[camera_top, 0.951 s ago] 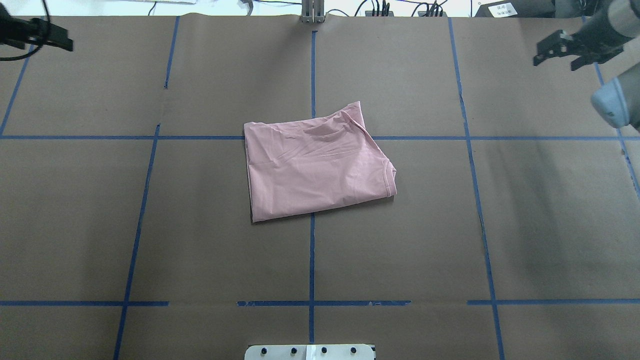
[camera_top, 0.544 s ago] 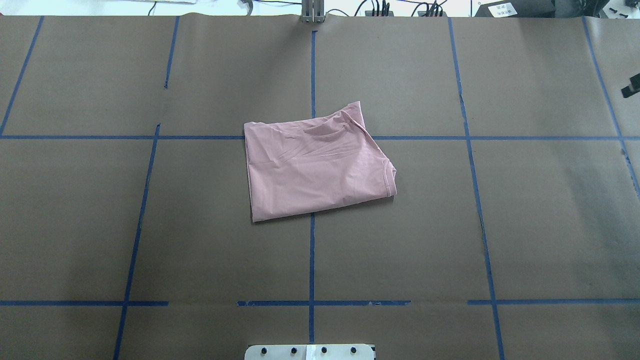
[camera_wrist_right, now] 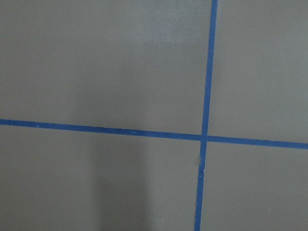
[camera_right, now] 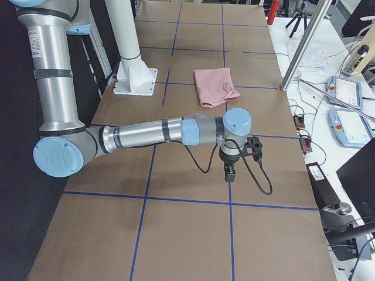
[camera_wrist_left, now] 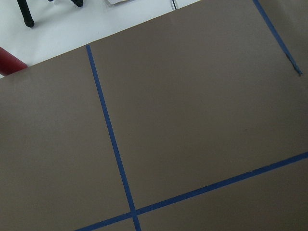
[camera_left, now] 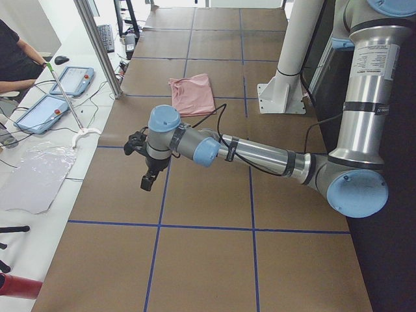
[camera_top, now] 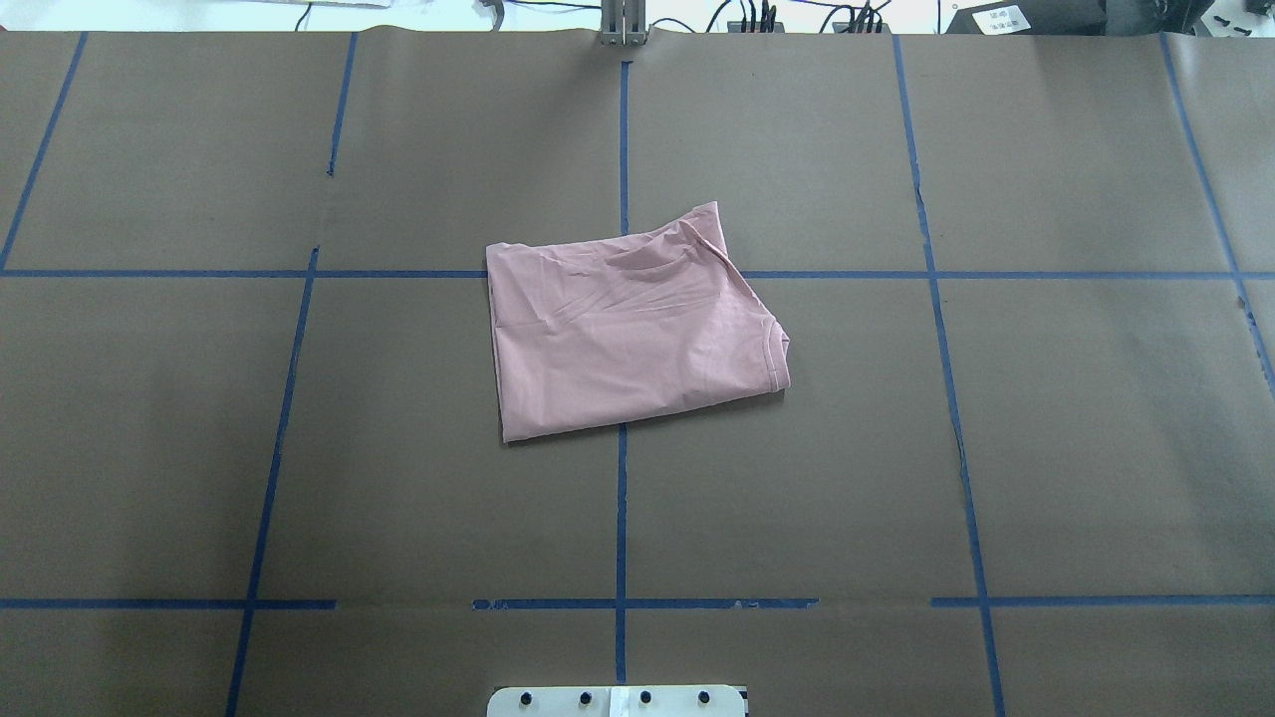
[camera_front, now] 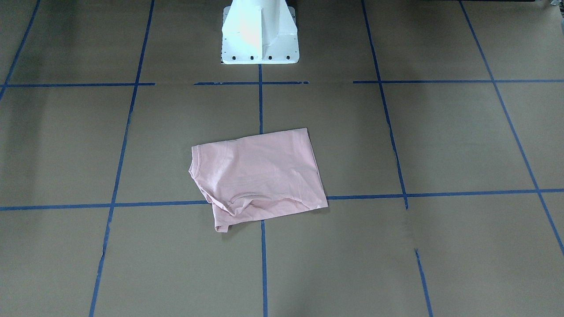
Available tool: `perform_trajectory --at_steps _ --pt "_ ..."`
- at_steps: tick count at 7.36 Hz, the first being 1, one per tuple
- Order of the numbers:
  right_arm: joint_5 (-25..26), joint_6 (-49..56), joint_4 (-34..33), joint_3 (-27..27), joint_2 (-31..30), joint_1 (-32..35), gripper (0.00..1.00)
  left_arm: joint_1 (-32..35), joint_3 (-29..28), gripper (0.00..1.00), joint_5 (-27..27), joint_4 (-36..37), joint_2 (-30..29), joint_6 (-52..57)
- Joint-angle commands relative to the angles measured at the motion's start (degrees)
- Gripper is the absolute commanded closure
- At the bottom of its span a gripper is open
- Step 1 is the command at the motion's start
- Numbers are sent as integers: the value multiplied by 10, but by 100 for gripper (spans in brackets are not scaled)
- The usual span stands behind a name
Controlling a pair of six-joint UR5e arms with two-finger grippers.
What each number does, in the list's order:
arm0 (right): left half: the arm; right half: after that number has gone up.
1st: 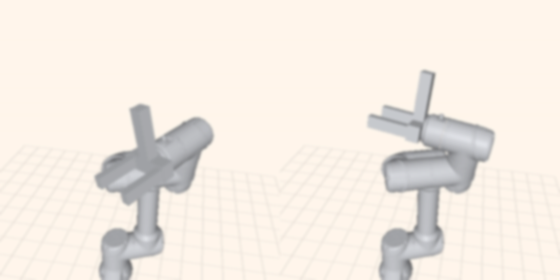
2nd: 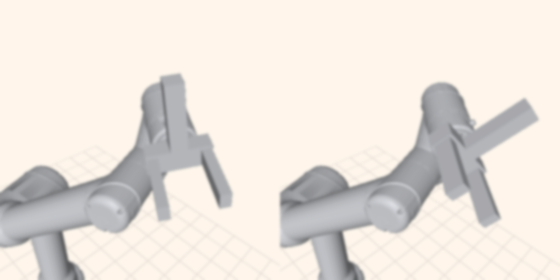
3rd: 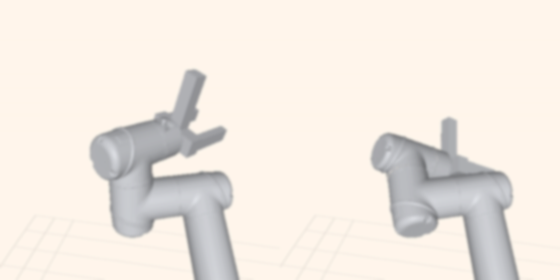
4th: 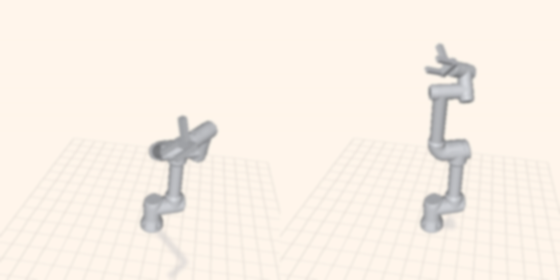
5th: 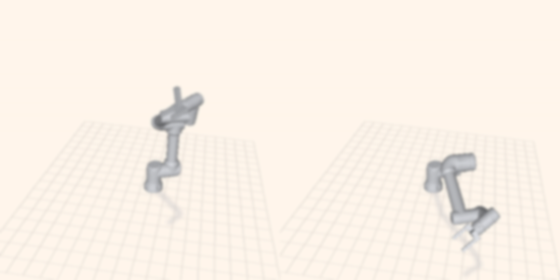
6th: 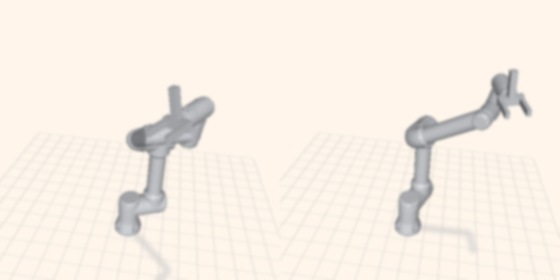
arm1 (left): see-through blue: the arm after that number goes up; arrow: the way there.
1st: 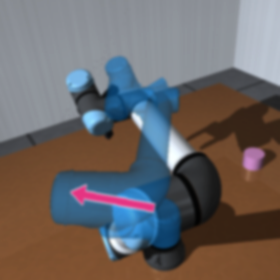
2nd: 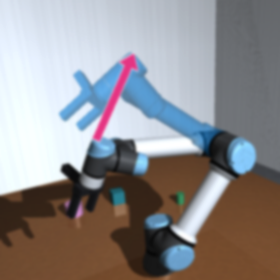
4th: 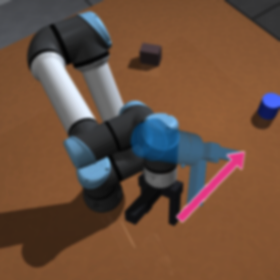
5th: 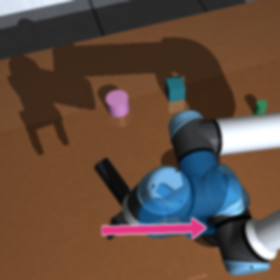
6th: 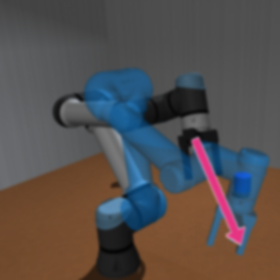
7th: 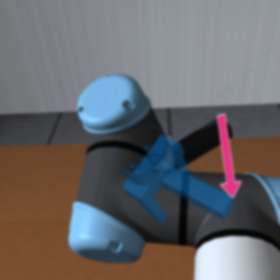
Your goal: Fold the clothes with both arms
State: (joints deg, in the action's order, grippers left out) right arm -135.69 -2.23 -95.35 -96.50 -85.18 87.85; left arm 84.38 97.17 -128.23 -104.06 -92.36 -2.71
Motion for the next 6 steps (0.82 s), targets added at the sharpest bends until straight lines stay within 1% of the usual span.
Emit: perform_trajectory --at_steps 1,2,3,4,5,6 --pt "-1 1 -5 1 -15 -2 0 3 -21 0 -2 26 24 3" --pt "-7 -3 -6 23 -23 -2 0 2 -16 0 -2 100 23 4" --pt "-28 -2 -1 50 -24 -2 0 3 -22 0 -4 113 29 40" --pt "-47 -2 9 67 -24 -2 0 7 -31 0 -5 114 38 101" --pt "-48 -2 30 79 -24 -2 0 25 -43 0 -8 113 40 110" --pt "-48 -2 52 81 -30 -2 0 39 -64 0 -26 111 41 118"
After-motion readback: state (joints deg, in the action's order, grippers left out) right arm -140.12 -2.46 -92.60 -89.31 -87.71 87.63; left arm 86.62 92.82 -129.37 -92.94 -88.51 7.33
